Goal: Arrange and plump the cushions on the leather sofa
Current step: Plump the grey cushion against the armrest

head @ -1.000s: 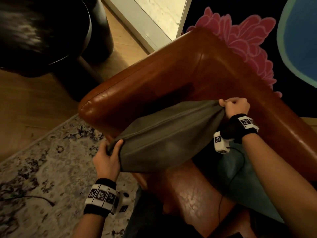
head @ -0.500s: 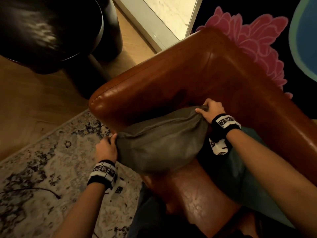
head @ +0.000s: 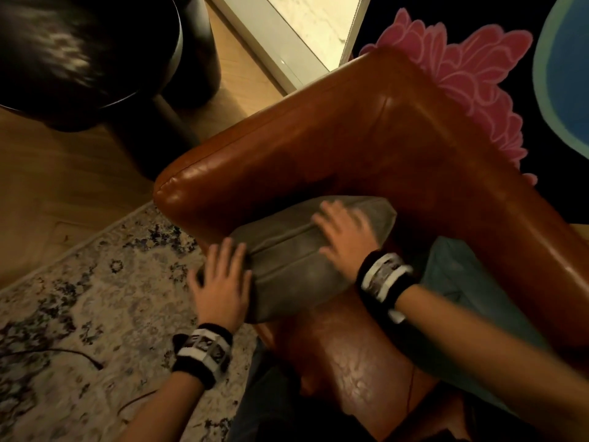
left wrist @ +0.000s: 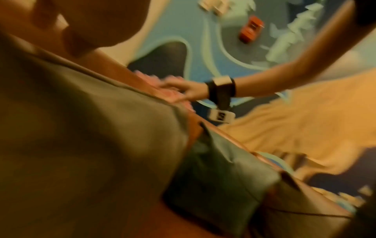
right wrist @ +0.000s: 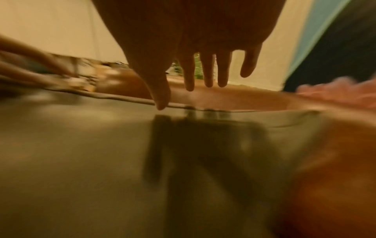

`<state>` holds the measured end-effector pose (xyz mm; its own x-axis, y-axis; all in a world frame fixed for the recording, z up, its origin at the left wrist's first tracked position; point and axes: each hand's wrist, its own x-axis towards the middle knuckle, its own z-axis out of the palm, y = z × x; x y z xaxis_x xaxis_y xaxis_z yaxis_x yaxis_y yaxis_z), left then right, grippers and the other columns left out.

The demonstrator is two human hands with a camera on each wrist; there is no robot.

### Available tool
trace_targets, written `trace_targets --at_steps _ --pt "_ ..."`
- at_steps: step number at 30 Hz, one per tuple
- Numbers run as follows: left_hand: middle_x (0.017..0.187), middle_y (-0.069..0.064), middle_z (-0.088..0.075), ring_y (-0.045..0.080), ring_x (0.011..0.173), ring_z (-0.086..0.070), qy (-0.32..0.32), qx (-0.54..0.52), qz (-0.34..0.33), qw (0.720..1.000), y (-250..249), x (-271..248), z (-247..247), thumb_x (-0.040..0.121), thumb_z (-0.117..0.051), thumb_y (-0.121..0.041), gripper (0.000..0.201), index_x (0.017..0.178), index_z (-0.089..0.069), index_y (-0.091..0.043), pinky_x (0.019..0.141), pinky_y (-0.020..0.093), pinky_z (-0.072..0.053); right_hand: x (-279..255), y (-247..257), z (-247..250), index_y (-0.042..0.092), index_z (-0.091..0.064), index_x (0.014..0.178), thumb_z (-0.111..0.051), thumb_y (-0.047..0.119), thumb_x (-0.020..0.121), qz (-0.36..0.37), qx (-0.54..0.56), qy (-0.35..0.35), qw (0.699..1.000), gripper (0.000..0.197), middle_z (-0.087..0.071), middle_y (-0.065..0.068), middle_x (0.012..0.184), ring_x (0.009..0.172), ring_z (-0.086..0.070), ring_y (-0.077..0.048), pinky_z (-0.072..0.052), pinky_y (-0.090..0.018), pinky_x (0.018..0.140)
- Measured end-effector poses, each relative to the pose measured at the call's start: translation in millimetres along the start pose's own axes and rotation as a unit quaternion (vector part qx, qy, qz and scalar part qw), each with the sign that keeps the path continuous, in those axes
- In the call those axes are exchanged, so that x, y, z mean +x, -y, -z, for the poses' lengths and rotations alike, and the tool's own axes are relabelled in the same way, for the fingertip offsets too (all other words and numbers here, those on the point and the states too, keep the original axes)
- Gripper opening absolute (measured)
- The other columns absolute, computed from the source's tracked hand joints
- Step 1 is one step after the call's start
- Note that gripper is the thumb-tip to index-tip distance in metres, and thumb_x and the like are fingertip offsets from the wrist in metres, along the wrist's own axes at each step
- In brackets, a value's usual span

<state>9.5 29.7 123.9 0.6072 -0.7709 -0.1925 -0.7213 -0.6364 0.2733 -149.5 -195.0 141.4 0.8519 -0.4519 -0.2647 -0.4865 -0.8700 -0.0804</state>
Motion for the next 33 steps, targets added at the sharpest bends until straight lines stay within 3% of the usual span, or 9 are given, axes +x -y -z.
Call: trace_targets --at_steps 4,7,11,13,15,22,27,30,33 --pt "0.162 -0.006 -0.009 0.022 0.150 -0.009 0.081 0.064 -0.048 0.993 -16 10 -30 0.096 -0.019 -0.060 0.063 0.153 -0.008 -0.036 0.114 0.061 -0.005 -9 56 -39 0.034 -0.016 0.152 -0.028 0.065 0.090 0.064 0.016 0.088 0.994 0.070 -0.008 0.006 0.161 0.149 -0.007 -0.020 0.010 -0.051 0.114" --pt "0.162 -0.006 -0.012 0.024 0.149 -0.009 0.095 0.116 -0.029 0.988 25 2 -35 0.095 -0.017 -0.060 0.065 0.153 -0.007 -0.035 0.111 0.070 -0.004 1 -20 -35 0.037 0.006 0.151 -0.029 0.077 0.084 -0.208 0.056 0.039 0.976 0.086 0.015 0.008 0.160 0.149 0.010 -0.021 0.020 -0.050 0.111" --pt "0.161 -0.001 -0.018 0.028 0.148 -0.011 0.132 0.127 -0.023 0.983 31 -4 -21 0.095 -0.017 -0.056 0.065 0.153 -0.015 -0.029 0.109 0.073 -0.006 3 -96 -10 0.015 -0.013 0.152 -0.065 0.067 0.073 -0.480 0.331 -0.024 0.812 0.108 -0.011 -0.009 0.161 0.146 -0.015 -0.032 -0.012 -0.048 0.118" --pt "0.161 0.004 -0.017 0.027 0.149 -0.006 0.142 0.094 -0.007 0.985 16 -3 -14 0.095 -0.017 -0.055 0.067 0.153 -0.020 -0.022 0.111 0.070 -0.008 8 -94 -4 0.011 -0.055 0.130 -0.066 0.050 0.082 -0.443 0.467 -0.010 0.765 0.063 -0.057 -0.015 0.132 0.126 -0.051 -0.034 -0.040 -0.042 0.106" --pt "0.161 0.010 -0.014 0.027 0.149 -0.003 0.140 0.017 -0.011 0.990 -11 -3 -1 0.094 -0.018 -0.060 0.072 0.153 -0.019 -0.018 0.118 0.057 -0.005 6 -81 11 0.013 -0.071 0.105 -0.061 0.041 0.089 -0.389 0.500 -0.026 0.773 0.034 -0.071 -0.009 0.104 0.107 -0.064 -0.029 -0.049 -0.042 0.098" --pt "0.120 -0.009 -0.068 -0.005 0.113 -0.058 0.172 -0.451 -0.030 0.875 -90 5 76 0.077 -0.053 -0.069 0.073 0.132 -0.059 -0.022 0.100 0.017 -0.044 -33 -3 119 0.013 -0.070 0.078 -0.057 0.033 0.093 -0.139 0.357 -0.056 0.922 0.028 -0.073 -0.008 0.080 0.084 -0.068 -0.020 -0.048 -0.039 0.080" --pt "0.092 -0.002 -0.077 0.004 0.094 -0.069 0.173 -0.538 -0.001 0.825 -65 24 71 0.078 -0.050 -0.064 0.054 0.108 -0.069 -0.025 0.082 0.021 -0.049 -33 42 130 0.014 -0.054 0.134 -0.050 0.035 0.096 -0.040 0.248 -0.004 0.968 0.043 -0.043 -0.008 0.148 0.141 -0.033 -0.023 -0.028 -0.031 0.113" --pt "0.079 -0.006 -0.074 0.006 0.076 -0.069 0.210 -0.621 0.094 0.749 -69 24 65 0.077 -0.060 -0.063 0.044 0.084 -0.074 -0.022 0.068 0.021 -0.054 -12 75 89 0.009 -0.042 0.143 -0.047 0.025 0.095 0.032 0.259 0.069 0.963 0.051 -0.028 -0.011 0.156 0.146 -0.022 -0.027 -0.012 -0.030 0.119" --pt "0.102 0.011 -0.074 0.023 0.094 -0.071 0.229 -0.691 0.203 0.655 -64 20 58 0.087 -0.061 -0.038 0.036 0.110 -0.068 -0.012 0.076 0.040 -0.059 3 92 50 0.013 -0.028 0.149 -0.049 0.032 0.096 0.060 0.322 0.167 0.930 0.061 -0.013 -0.002 0.161 0.149 -0.009 -0.018 -0.005 -0.039 0.122"
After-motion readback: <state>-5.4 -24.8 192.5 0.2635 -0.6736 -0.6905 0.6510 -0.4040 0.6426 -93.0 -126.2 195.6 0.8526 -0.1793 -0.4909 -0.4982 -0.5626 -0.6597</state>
